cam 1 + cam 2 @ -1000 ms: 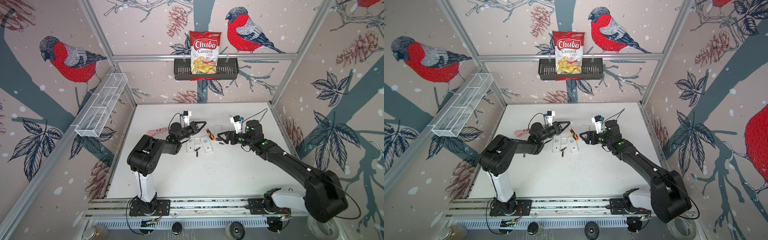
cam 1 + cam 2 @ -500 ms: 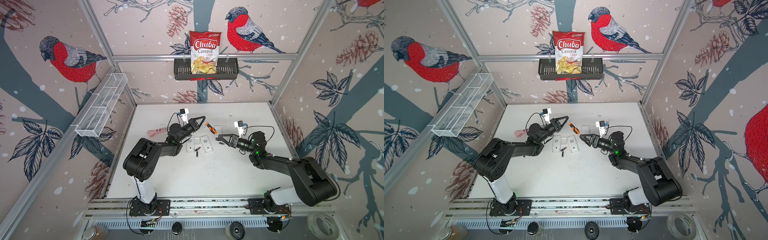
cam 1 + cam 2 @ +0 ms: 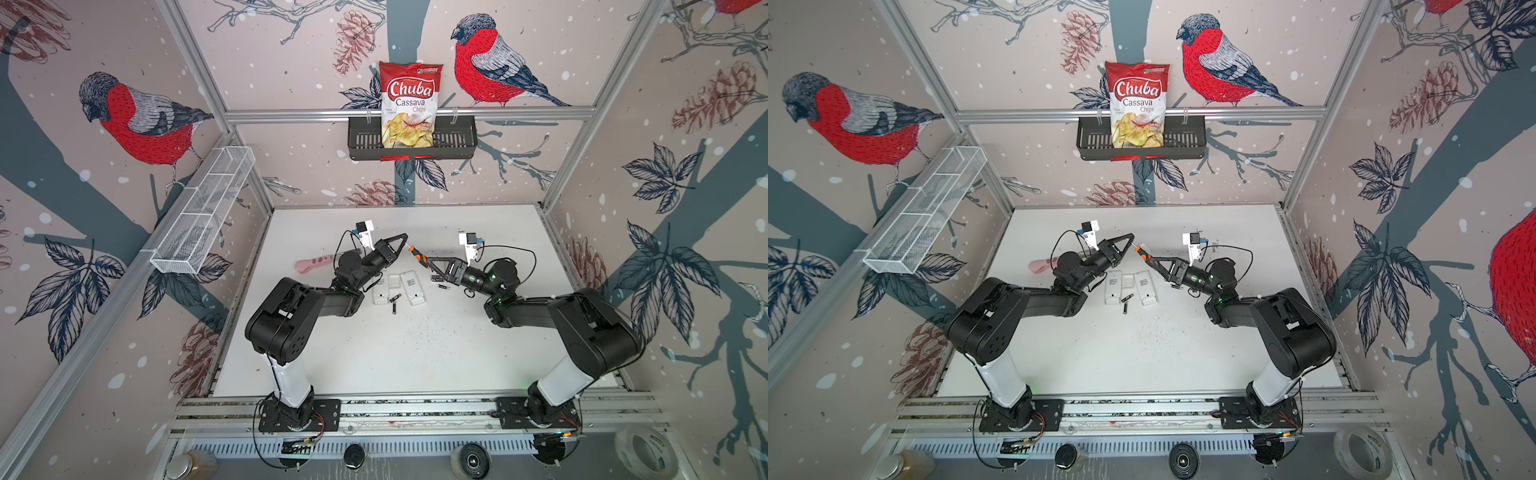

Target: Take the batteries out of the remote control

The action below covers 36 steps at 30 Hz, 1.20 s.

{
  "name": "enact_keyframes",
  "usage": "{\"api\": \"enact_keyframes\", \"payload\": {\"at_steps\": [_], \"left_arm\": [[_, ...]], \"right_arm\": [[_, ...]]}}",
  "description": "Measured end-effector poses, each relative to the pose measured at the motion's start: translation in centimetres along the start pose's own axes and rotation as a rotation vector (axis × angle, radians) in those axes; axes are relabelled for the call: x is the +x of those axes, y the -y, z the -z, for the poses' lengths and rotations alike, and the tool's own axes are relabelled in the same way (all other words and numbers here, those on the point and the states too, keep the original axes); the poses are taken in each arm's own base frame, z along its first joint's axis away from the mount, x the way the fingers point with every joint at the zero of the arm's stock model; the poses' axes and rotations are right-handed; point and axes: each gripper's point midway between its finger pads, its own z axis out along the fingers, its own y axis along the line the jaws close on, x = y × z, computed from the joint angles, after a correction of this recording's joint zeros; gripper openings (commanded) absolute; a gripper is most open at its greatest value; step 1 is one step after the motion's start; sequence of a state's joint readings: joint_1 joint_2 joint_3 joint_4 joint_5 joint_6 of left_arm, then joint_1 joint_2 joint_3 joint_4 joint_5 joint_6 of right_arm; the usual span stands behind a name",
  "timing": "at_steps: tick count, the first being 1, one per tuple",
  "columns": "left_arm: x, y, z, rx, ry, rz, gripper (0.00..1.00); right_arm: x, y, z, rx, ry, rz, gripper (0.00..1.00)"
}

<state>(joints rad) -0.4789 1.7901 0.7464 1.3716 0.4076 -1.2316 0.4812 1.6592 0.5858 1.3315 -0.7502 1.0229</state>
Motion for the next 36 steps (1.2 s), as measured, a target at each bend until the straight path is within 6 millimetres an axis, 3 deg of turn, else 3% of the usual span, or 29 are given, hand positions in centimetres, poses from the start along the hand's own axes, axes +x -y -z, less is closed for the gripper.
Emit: {"api": "enact_keyframes", "payload": {"at_steps": [7, 15, 22, 31, 36], "left_arm": [[-0.4, 0.1, 0.4, 0.006, 0.040, 0.002, 0.00], [-0.6, 0.3, 0.7, 0.020, 0.065, 0.007, 0.00], [-0.4, -0.9, 0.5, 0.018, 0.074, 0.033, 0.00], [-0.6, -0.6, 0.4, 0.023, 0.081, 0.026, 0.00], [-0.4, -1.0, 0.7, 0.011, 0.082, 0.031, 0.00]], "right_arm": [[0.0, 0.3, -2.3, -0.014, -0.007, -0.026, 0.75], [-0.4, 0.5, -4.0, -0.024, 0.001, -0.034, 0.64], [0.3, 1.2, -4.8, -0.004, -0.010, -0.070, 0.62], [0.6, 1.7, -4.8, 0.012, 0.011, -0.100, 0.60], [0.4, 1.7, -4.8, 0.013, 0.023, -0.099, 0.52]]}}
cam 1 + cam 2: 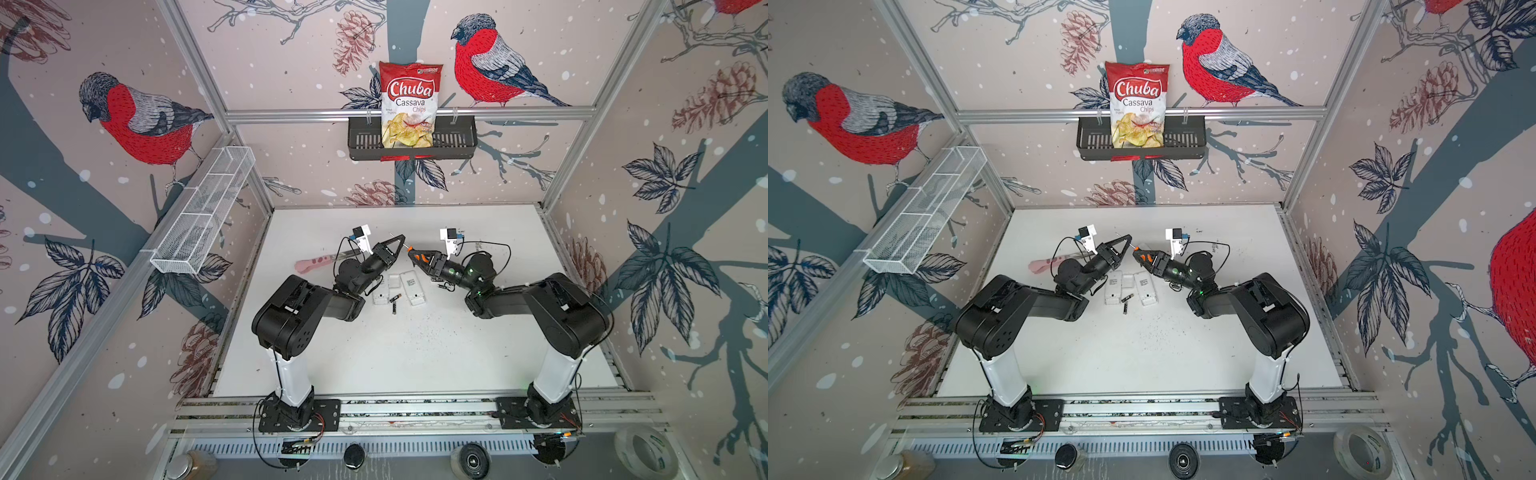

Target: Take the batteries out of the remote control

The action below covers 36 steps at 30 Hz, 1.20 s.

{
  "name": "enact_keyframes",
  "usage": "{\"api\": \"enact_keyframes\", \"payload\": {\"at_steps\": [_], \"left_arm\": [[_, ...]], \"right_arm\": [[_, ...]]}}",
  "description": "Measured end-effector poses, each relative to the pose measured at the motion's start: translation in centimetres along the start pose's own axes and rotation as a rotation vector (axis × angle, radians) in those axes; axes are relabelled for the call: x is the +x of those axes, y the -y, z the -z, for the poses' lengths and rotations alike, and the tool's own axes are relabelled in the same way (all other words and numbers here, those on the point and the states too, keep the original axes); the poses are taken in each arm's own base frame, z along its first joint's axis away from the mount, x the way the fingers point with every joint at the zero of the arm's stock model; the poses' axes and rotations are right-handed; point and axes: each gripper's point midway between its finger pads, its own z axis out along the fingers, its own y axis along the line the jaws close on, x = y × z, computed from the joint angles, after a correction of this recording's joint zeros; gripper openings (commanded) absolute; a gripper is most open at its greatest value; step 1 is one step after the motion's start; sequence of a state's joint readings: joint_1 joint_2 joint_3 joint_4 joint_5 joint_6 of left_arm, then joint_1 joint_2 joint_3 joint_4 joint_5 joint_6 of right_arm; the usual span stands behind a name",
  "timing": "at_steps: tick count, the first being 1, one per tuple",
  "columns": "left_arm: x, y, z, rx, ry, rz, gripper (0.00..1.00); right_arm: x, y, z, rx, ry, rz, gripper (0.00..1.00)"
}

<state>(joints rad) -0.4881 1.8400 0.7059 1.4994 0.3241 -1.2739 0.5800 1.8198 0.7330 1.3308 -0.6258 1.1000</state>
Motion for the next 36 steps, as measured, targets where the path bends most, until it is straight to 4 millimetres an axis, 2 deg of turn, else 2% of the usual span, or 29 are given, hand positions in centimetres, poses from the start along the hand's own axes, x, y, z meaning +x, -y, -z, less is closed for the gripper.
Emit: {"api": "enact_keyframes", "payload": {"at_steps": [2, 7, 14, 28, 30, 31, 33, 34, 35, 36], "left_arm": [[0.0, -0.2, 0.3, -0.004, 0.008, 0.004, 0.00], [-0.1, 0.4, 0.7, 0.024, 0.020, -0.001, 0.00], [-0.2, 0.5, 0.7, 0.026, 0.022, 0.033, 0.00], [-0.3, 1.0, 0.3, 0.033, 0.014, 0.044, 0.00], [-0.3, 1.3, 0.2, 0.040, 0.010, 0.042, 0.08], [-0.2, 1.4, 0.1, 0.045, 0.002, 0.039, 0.18], [-0.2, 1.3, 0.0, 0.047, -0.002, 0.008, 0.55], [-0.3, 1.4, -0.1, 0.048, 0.000, 0.008, 0.85], [-0.4, 1.3, -0.2, 0.047, 0.000, 0.000, 0.97], [-0.3, 1.3, -0.2, 0.046, -0.001, -0.009, 0.97]], "right_arm": [[-0.1, 0.1, 0.0, 0.003, 0.004, -0.003, 0.44], [-0.2, 0.0, -0.1, 0.004, 0.006, -0.006, 0.36], [-0.3, -0.3, -0.1, -0.014, 0.013, 0.007, 0.19], [-0.9, -0.9, 0.2, -0.032, 0.022, 0.026, 0.06], [-1.1, -1.1, 0.2, -0.033, 0.024, 0.028, 0.04], [-1.1, -1.1, 0.3, -0.031, 0.025, 0.031, 0.03], [-1.3, -1.2, 0.3, -0.022, 0.027, 0.028, 0.03], [-1.2, -1.2, 0.3, -0.015, 0.024, 0.025, 0.02], [-1.3, -1.1, 0.3, -0.004, 0.025, 0.026, 0.02], [-1.4, -1.0, 0.4, 0.005, 0.026, 0.032, 0.02]]}}
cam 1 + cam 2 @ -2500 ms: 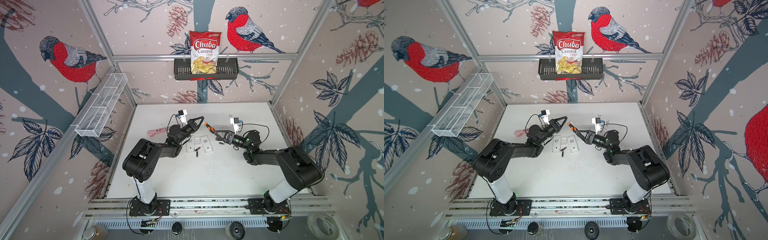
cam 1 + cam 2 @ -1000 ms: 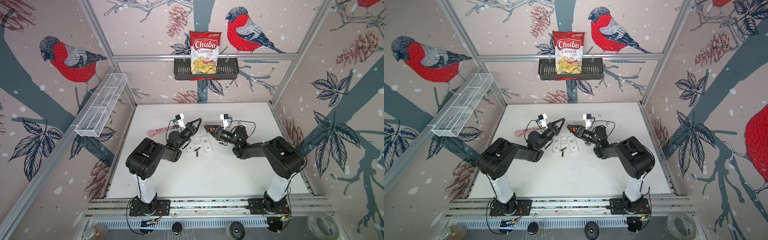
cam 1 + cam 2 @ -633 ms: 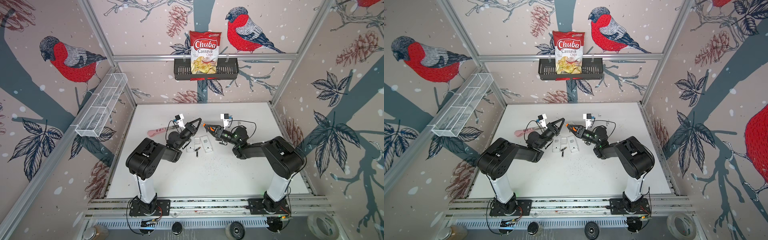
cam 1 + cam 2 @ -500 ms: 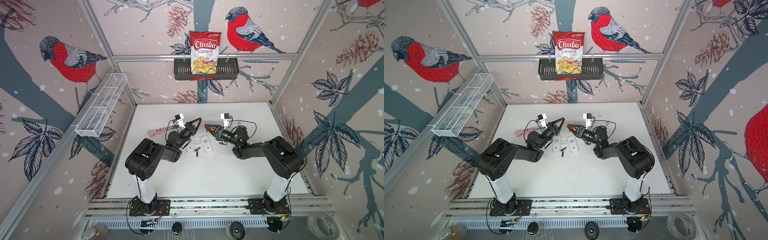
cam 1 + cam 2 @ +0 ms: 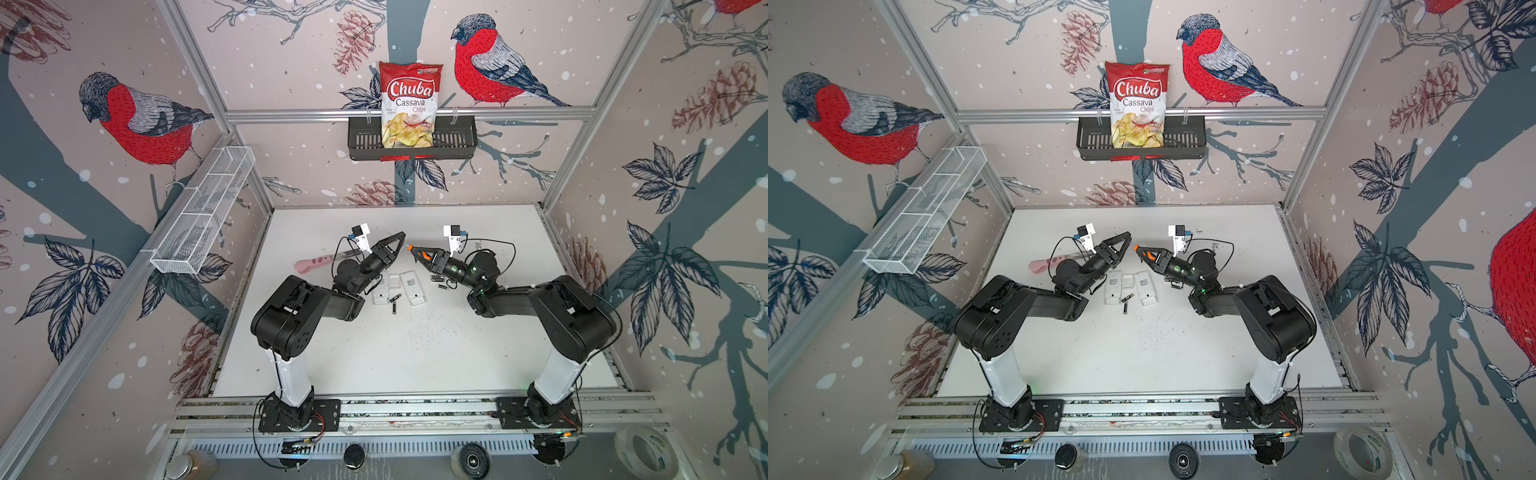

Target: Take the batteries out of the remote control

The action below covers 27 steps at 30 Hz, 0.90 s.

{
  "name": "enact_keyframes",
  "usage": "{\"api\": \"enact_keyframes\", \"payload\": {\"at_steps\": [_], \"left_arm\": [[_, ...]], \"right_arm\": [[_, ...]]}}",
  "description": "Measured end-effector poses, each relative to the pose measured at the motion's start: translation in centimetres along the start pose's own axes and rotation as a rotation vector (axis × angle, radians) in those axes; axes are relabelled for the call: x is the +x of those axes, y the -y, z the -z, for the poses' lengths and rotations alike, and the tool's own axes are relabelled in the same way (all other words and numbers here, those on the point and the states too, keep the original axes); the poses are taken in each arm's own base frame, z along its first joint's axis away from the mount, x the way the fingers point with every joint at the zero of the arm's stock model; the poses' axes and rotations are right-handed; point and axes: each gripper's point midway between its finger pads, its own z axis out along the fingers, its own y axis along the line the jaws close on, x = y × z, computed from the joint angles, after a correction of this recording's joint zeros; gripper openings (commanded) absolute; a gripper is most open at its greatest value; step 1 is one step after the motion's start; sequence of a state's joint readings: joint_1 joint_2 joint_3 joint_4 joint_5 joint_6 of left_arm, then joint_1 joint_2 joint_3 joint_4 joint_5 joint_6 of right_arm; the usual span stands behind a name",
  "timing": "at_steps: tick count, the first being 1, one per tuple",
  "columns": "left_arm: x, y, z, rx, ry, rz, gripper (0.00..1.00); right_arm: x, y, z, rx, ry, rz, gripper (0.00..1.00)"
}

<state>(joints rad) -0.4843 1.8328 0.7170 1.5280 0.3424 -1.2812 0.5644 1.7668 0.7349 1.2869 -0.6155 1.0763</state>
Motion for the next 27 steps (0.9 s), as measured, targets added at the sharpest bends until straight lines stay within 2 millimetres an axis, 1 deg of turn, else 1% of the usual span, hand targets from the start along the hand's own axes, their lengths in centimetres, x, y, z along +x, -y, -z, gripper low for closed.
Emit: {"api": "enact_keyframes", "payload": {"at_steps": [3, 6, 9, 12, 14, 15, 17, 19, 21, 24, 26, 27], "left_arm": [[0.0, 0.1, 0.1, -0.016, -0.006, -0.023, 0.97], [-0.4, 1.3, 0.1, -0.016, -0.007, -0.070, 0.97], [-0.8, 2.5, 0.1, -0.018, -0.008, -0.125, 0.97], [-0.9, 3.1, 0.3, -0.044, -0.018, -0.179, 0.97], [-1.0, 3.3, 0.2, -0.073, -0.033, -0.222, 0.95], [-1.0, 3.3, 0.1, -0.083, -0.041, -0.238, 0.95], [-1.0, 3.1, -0.9, -0.117, -0.083, -0.279, 0.93], [-1.4, 2.8, -2.3, -0.171, -0.120, -0.323, 0.92], [-1.4, 2.2, -3.5, -0.223, -0.161, -0.367, 0.91], [-1.0, -0.5, -5.0, -0.332, -0.251, -0.415, 0.89], [-0.4, -3.0, -5.9, -0.413, -0.332, -0.435, 0.86], [0.0, -3.9, -6.2, -0.440, -0.366, -0.439, 0.84]], "right_arm": [[-0.4, 0.0, 0.3, 0.023, 0.007, 0.011, 0.01], [-1.2, 0.2, 0.7, 0.054, 0.021, 0.025, 0.01], [-2.0, 1.0, 1.6, 0.097, 0.037, 0.024, 0.01], [-2.8, 1.6, 3.1, 0.156, 0.051, 0.023, 0.01], [-3.5, 1.9, 4.3, 0.211, 0.055, 0.034, 0.01], [-3.9, 1.9, 4.9, 0.238, 0.057, 0.044, 0.01], [-4.6, 1.9, 6.4, 0.304, 0.061, 0.076, 0.01], [-4.9, 2.0, 7.9, 0.372, 0.059, 0.102, 0.01], [-4.6, 2.3, 9.7, 0.442, 0.047, 0.125, 0.01], [-3.9, 3.1, 12.3, 0.544, 0.022, 0.138, 0.01], [-3.0, 4.4, 13.7, 0.617, -0.013, 0.125, 0.01], [-2.3, 5.0, 14.2, 0.647, -0.037, 0.117, 0.01]]}}
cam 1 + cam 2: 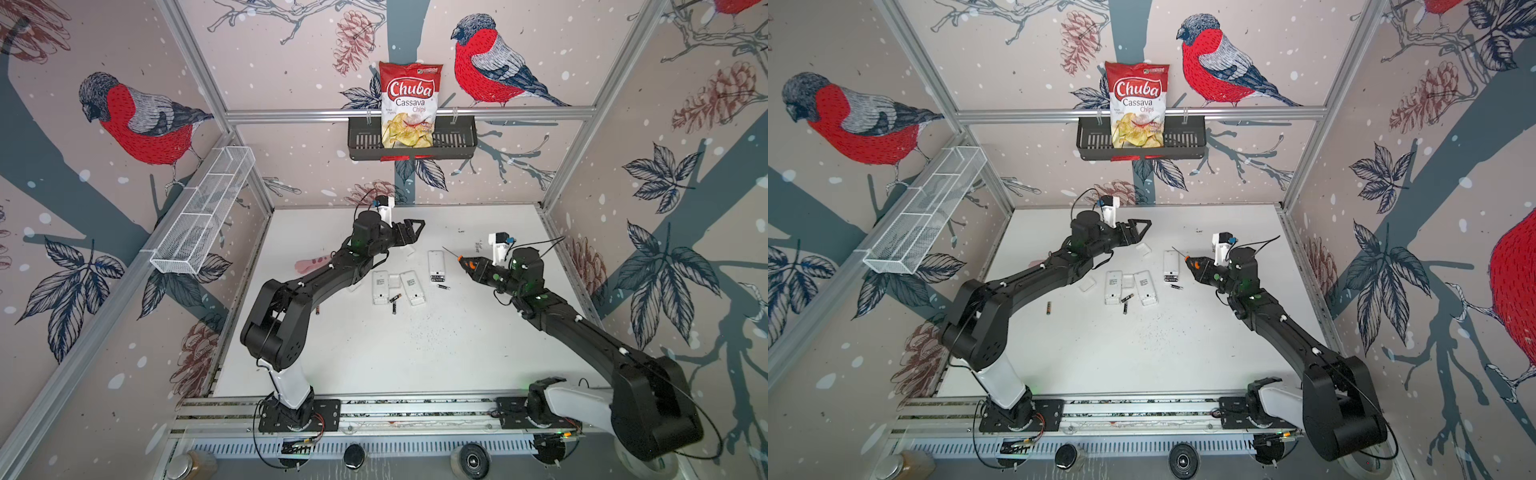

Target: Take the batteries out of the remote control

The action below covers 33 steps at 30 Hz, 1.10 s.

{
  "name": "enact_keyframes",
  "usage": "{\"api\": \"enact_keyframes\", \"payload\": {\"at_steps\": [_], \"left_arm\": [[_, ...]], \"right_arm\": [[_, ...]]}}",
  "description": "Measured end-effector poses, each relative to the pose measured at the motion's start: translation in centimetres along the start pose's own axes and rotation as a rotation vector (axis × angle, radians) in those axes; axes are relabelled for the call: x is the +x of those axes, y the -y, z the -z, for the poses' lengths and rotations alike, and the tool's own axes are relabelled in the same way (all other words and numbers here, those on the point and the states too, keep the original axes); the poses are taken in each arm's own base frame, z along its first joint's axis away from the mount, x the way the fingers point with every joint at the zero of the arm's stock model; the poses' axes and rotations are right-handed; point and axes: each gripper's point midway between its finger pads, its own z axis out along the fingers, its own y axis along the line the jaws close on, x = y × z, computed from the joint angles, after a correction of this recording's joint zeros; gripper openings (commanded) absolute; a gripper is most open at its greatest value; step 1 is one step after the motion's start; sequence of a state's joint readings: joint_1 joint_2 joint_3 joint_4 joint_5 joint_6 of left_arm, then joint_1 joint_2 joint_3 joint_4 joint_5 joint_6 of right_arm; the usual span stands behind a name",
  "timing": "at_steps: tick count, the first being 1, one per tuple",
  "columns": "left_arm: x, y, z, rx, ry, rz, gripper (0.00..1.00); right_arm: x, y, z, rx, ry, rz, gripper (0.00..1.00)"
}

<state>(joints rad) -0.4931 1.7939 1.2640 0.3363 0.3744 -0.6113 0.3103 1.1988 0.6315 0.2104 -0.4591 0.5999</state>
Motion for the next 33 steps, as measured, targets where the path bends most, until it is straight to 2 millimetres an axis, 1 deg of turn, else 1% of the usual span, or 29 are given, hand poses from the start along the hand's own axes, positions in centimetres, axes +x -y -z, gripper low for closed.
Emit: {"api": "enact_keyframes", "payload": {"at_steps": [3, 7, 11, 13, 16, 21, 25, 29, 33], "left_arm": [[1.7, -1.3, -2.2, -0.050, -0.116, -0.032, 0.81], [4.6, -1.7, -4.4, -0.076, -0.238, -0.078, 0.78], [7.9, -2.3, -6.7, -0.108, -0.336, -0.125, 0.75], [9.5, -2.5, -7.5, -0.117, -0.383, -0.144, 0.74], [10.9, -3.0, -8.5, -0.142, -0.425, -0.173, 0.67], [12.2, -3.8, -9.5, -0.191, -0.461, -0.213, 0.59], [13.3, -3.9, -10.5, -0.206, -0.492, -0.256, 0.57], [14.4, -4.3, -11.6, -0.218, -0.520, -0.285, 0.52], [14.7, -5.1, -11.9, -0.248, -0.532, -0.295, 0.47]], "right_arm": [[2.6, 1.6, 0.1, 0.054, -0.088, -0.012, 0.01], [5.2, 3.2, 0.4, 0.103, -0.170, -0.020, 0.01], [6.6, 4.0, 0.4, 0.131, -0.220, -0.015, 0.00], [7.3, 4.3, 0.4, 0.141, -0.238, -0.015, 0.00], [8.0, 4.9, 0.5, 0.159, -0.256, -0.011, 0.00], [8.6, 5.3, 0.5, 0.174, -0.268, -0.006, 0.00], [8.7, 5.3, 0.4, 0.183, -0.268, 0.010, 0.00], [9.0, 5.4, 0.3, 0.194, -0.276, 0.013, 0.00], [9.3, 5.6, 0.1, 0.209, -0.281, 0.021, 0.00]]}}
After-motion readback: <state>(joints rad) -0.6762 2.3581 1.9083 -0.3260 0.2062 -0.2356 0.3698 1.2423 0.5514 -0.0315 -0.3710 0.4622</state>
